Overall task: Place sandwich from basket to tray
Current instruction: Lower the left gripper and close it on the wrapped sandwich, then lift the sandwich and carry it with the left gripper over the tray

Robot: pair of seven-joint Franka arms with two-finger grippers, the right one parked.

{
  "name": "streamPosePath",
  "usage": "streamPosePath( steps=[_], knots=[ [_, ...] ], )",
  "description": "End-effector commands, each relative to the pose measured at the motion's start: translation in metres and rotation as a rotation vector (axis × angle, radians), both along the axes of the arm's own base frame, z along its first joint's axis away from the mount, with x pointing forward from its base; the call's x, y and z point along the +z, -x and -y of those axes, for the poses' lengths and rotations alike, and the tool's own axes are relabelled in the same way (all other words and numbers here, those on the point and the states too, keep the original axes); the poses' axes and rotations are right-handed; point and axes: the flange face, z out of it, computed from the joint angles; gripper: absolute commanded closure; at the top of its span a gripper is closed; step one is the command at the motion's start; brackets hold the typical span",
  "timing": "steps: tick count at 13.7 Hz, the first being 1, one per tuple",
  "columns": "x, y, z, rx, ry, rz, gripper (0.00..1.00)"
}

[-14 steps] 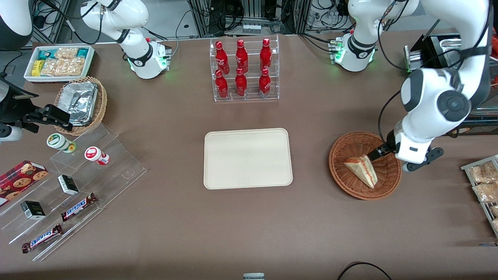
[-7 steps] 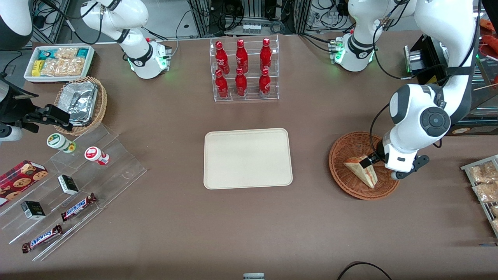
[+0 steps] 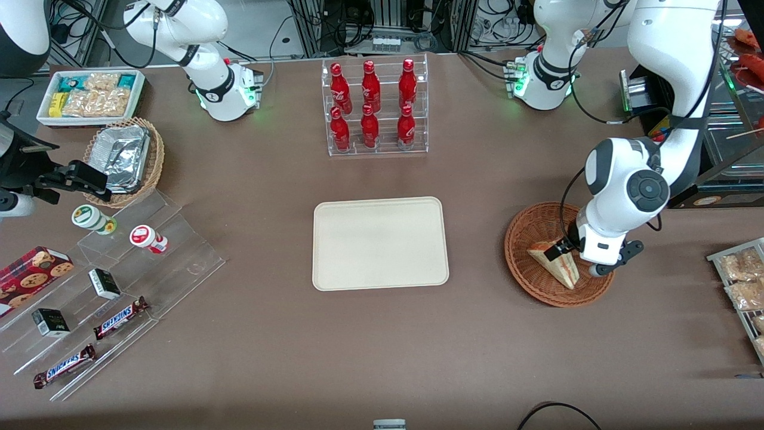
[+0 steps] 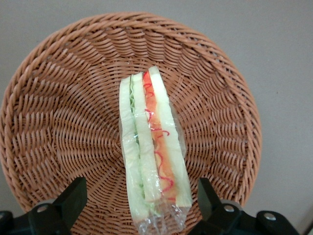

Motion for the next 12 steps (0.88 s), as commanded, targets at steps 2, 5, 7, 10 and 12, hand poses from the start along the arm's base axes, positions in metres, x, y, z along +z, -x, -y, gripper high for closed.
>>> streamPosePath(
  steps=[2,5,7,10,12],
  knots=[
    [-0.015,0.003,0.003,0.042,0.000,0.051,0.00],
    [-0.028,0.007,0.001,0.045,0.005,0.069,0.01],
    [-0.030,0.006,0.001,0.045,0.005,0.068,0.03],
    [-0.030,0.004,0.001,0.049,0.006,0.069,0.53],
    [-0.029,0.000,0.003,0.051,0.008,0.077,0.80]
  ],
)
